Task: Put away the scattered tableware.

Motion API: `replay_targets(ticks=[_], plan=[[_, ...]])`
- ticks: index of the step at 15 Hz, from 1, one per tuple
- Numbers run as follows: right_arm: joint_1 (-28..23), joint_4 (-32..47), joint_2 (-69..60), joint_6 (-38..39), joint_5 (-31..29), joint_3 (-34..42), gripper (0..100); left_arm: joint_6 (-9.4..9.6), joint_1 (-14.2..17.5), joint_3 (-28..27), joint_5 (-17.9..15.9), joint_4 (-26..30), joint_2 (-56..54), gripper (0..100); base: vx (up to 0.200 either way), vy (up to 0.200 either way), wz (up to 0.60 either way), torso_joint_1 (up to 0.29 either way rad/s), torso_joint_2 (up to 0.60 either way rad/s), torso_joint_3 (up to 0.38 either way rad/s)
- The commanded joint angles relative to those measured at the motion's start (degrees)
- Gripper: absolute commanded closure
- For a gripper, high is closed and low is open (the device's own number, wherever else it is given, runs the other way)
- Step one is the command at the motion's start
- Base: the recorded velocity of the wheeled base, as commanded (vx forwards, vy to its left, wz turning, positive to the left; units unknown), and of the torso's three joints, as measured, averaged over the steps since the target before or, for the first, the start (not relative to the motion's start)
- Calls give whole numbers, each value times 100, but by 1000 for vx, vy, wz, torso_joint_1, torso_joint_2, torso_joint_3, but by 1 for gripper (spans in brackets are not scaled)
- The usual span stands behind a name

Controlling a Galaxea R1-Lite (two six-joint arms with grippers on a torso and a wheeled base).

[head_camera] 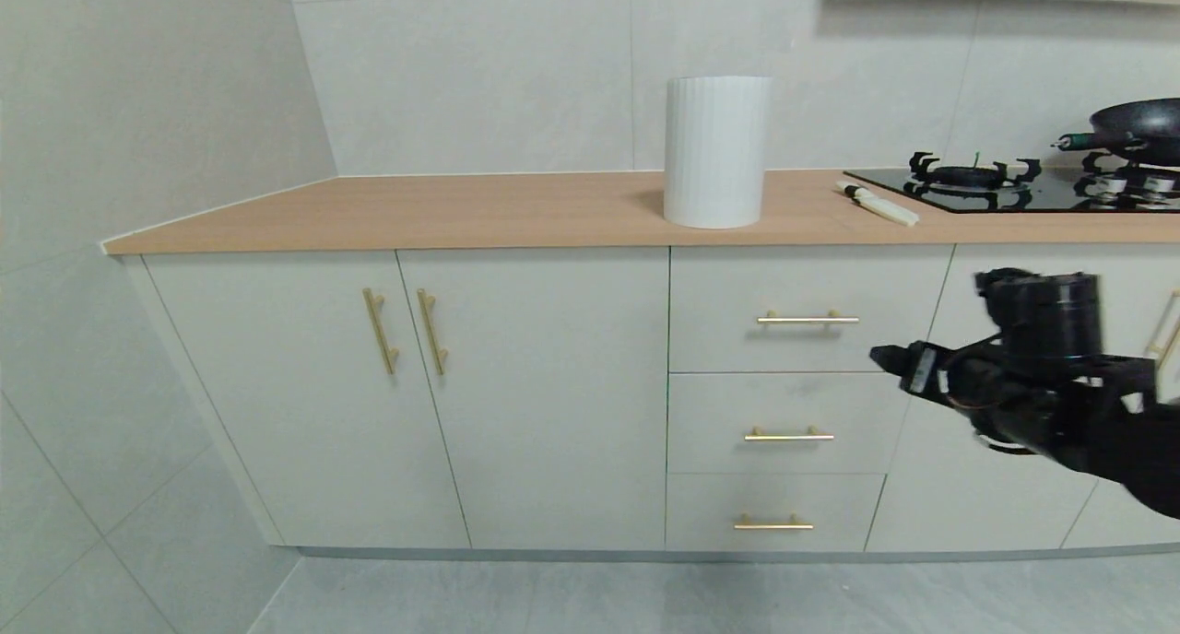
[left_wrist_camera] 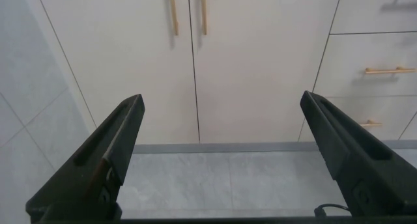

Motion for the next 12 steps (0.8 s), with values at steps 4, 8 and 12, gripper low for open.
replay_targets(ticks=[4,8,12], plan=[[-445,1842,-6011,-1952,-834,1994,0,-1,4,1,-1,-1,2,0,0,0,0,0,0,0],[-1253,3451,-8138,-2725,-843,1959,0,-1,4,1,-1,-1,2,0,0,0,0,0,0,0],[-1561,3899,-9430,-3191,-676,2002,0,-1,4,1,-1,-1,2,0,0,0,0,0,0,0]])
